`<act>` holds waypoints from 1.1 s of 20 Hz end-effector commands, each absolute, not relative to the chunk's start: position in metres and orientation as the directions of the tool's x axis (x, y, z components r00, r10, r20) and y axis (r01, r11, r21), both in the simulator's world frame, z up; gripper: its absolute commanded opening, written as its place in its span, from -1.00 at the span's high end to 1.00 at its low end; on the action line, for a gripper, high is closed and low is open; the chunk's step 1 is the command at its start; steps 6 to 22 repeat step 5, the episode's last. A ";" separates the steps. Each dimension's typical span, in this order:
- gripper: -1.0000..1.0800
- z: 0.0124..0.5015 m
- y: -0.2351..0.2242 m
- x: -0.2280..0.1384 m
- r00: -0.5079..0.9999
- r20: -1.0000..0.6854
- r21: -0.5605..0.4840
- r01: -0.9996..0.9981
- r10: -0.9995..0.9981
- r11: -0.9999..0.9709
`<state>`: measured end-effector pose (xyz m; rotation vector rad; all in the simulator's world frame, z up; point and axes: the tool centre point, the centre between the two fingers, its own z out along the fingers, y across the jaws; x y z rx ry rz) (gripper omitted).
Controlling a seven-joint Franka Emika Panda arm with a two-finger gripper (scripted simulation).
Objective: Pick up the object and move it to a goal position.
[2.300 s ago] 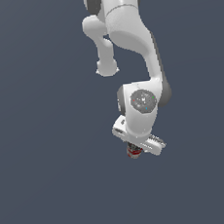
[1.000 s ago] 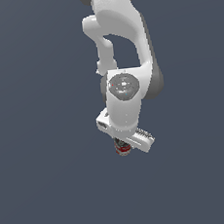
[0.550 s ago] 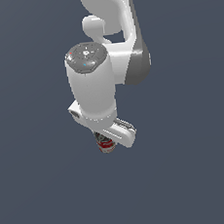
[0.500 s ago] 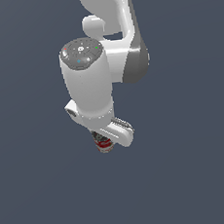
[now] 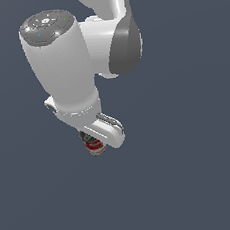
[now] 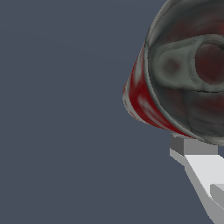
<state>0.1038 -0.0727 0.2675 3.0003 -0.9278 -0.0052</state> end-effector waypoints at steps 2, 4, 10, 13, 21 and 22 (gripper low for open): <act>1.00 0.273 -0.075 0.106 0.826 0.000 0.000 -0.563 -0.563 -0.826; 1.00 0.272 -0.074 0.106 0.826 0.000 0.000 -0.563 -0.563 -0.826; 1.00 0.272 -0.074 0.106 0.826 0.000 0.000 -0.563 -0.563 -0.826; 1.00 0.272 -0.074 0.106 0.826 0.000 0.000 -0.563 -0.563 -0.826; 1.00 0.272 -0.074 0.106 0.826 0.000 0.000 -0.563 -0.563 -0.826; 1.00 0.272 -0.074 0.106 0.826 0.000 0.000 -0.563 -0.563 -0.826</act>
